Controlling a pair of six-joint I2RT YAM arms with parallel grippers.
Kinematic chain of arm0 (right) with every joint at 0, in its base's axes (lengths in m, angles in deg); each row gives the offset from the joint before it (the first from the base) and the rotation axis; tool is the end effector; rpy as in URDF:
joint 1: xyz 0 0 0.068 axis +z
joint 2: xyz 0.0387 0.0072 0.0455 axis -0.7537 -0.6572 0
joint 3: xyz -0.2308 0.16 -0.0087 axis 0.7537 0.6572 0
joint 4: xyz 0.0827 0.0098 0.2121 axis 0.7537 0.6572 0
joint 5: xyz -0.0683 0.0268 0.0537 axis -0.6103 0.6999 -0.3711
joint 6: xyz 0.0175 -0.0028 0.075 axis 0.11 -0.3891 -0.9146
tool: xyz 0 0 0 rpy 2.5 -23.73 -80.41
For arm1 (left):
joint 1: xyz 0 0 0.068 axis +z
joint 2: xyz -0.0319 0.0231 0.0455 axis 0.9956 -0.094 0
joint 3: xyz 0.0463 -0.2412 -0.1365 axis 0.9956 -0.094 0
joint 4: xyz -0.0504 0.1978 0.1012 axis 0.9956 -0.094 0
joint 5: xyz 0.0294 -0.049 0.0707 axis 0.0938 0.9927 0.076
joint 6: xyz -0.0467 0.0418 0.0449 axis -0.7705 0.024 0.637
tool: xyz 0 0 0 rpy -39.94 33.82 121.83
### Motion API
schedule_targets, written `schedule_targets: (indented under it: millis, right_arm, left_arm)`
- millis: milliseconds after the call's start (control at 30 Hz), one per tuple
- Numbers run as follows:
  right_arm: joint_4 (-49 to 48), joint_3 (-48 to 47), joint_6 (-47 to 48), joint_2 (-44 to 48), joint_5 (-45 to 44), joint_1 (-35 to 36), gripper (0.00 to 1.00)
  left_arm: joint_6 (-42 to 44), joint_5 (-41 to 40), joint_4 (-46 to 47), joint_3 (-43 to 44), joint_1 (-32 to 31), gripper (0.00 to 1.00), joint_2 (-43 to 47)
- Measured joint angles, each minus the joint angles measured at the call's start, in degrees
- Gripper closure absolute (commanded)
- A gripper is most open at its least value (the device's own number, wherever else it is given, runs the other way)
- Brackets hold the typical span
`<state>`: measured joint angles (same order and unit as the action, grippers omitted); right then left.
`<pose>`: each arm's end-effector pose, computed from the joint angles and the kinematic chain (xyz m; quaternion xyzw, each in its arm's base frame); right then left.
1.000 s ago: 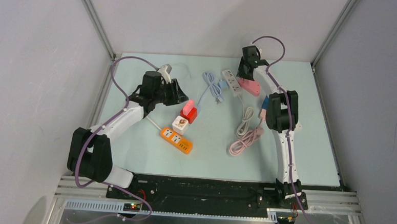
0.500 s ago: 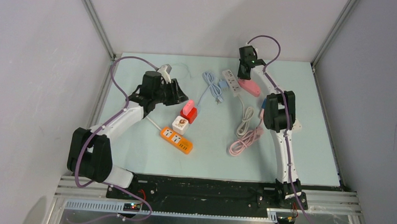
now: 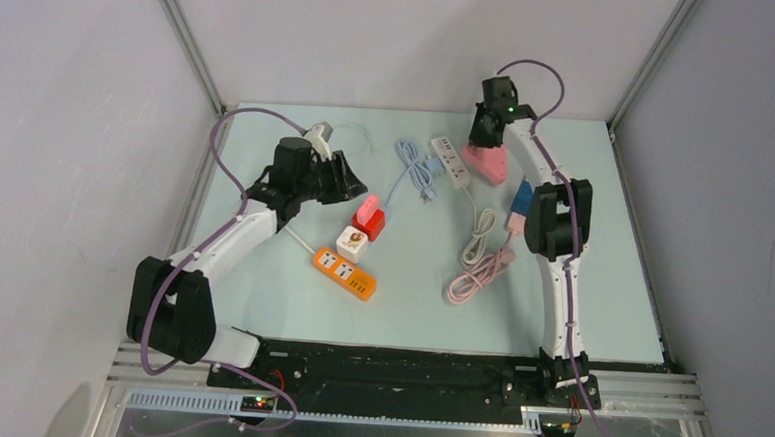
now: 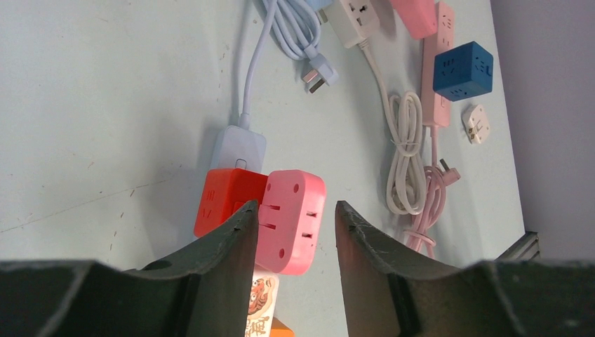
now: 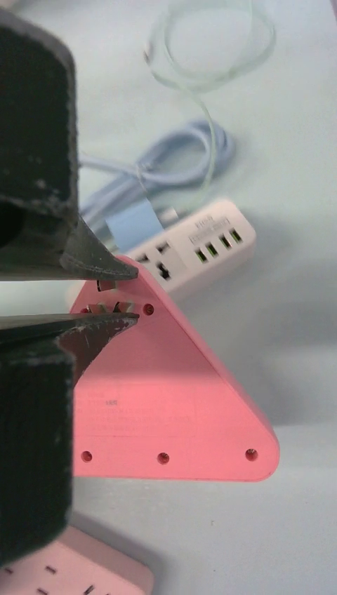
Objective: Insert the plug
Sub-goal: Pick up the plug from the center of the board, then adjust the plug.
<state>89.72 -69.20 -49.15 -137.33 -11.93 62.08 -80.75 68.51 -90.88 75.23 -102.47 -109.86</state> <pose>0.5122 0.1175 0.2394 0.0625 0.9252 0.0917 0.3630 0.2830 -0.1128 0.2852 -0.0051 0.8635 -0.3190 0.3906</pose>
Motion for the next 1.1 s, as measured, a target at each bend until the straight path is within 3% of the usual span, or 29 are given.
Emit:
schedule_targets:
  millis: [133,467,667,833,1100]
  right_arm:
    - [-0.5,4.96,-2.54,7.93,7.26,-1.86,0.91]
    - [-2.93,17.97,-7.1,24.52,27.93,-2.14,0.88]
    - [-4.66,25.53,-7.41,30.91,40.0,-0.57,0.87]
    - [-9.81,32.52,-13.27,36.63,42.69,2.51,0.87]
    - [-23.76,37.27,-29.64,39.01,38.38,12.28,0.89]
  left_arm:
    - [-0.02,0.2,-0.02,0.13,0.0,0.47,0.42]
    - [3.06,4.2,-0.52,5.09,-0.02,0.25,0.52]
    - [4.37,7.72,-0.79,10.97,-0.02,0.22,2.19]
    - [3.43,8.17,0.72,11.43,-2.29,0.2,4.11]
    - [1.36,-0.17,2.01,9.14,-10.88,0.17,4.35]
